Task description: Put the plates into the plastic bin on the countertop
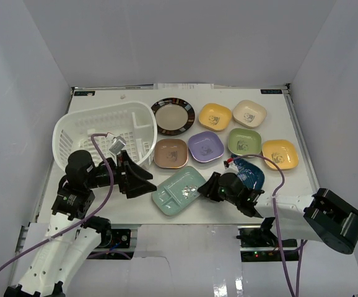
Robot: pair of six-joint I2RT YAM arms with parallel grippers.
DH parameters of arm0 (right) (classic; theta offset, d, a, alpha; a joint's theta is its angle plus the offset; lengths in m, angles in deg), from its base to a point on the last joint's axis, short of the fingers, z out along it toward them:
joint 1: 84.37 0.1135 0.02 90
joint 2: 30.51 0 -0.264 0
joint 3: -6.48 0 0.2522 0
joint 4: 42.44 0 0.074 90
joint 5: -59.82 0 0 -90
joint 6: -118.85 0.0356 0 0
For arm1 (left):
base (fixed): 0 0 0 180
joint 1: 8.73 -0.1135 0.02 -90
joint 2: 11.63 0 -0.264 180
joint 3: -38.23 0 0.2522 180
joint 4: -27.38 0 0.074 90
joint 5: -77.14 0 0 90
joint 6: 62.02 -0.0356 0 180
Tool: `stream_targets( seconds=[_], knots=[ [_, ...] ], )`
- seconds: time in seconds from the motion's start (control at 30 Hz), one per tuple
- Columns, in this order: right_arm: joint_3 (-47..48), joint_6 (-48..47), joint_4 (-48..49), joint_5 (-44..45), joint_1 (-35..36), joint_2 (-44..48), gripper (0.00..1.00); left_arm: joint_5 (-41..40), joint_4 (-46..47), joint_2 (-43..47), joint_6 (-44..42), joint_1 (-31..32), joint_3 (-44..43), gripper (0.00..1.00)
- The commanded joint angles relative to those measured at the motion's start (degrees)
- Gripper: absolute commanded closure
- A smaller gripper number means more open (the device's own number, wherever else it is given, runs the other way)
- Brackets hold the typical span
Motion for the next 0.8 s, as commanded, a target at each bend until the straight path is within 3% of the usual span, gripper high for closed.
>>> stream_targets(
  seconds=[0.0, 0.2, 0.37, 0.47, 0.6, 0.63, 0.73, 0.77],
  knots=[
    [-0.66, 2.24, 1.86, 3.3, 0.43, -1.16, 0.73, 2.17, -1.35, -1.16, -0.48, 0.39, -1.98, 0.14],
    [-4.17, 2.68, 1.68, 5.06, 0.51, 4.28, 0.92, 2.61, -2.14, -4.76, -0.31, 0.39, -2.24, 0.3],
    [-4.45, 0.4, -1.47, 3.4, 0.51, 16.13, 0.92, 0.07, -2.93, -6.79, -0.31, 2.58, -2.77, 0.32],
    [-1.47, -2.15, -6.83, 3.04, 0.34, 24.84, 0.92, -7.56, -4.59, -7.32, -1.09, 7.58, -3.3, 0.32],
    [5.38, -5.48, -14.12, -1.07, -3.25, 30.04, 0.92, -26.18, -10.3, -9.25, -2.85, 18.39, -4.44, 0.25],
    [6.88, -7.23, -15.96, -2.48, -4.22, 30.39, 0.92, -34.57, -11.27, -9.6, -3.12, 22.59, -4.53, 0.21],
    [11.89, -9.88, -18.09, -9.77, -9.49, 29.43, 0.92, -42.36, -11.9, -11.62, -1.63, 28.23, -3.48, 0.02],
    [13.29, -9.97, -18.0, -12.58, -11.33, 29.08, 0.92, -44.13, -11.89, -12.93, -1.28, 29.3, -3.13, 0.02]
  ],
)
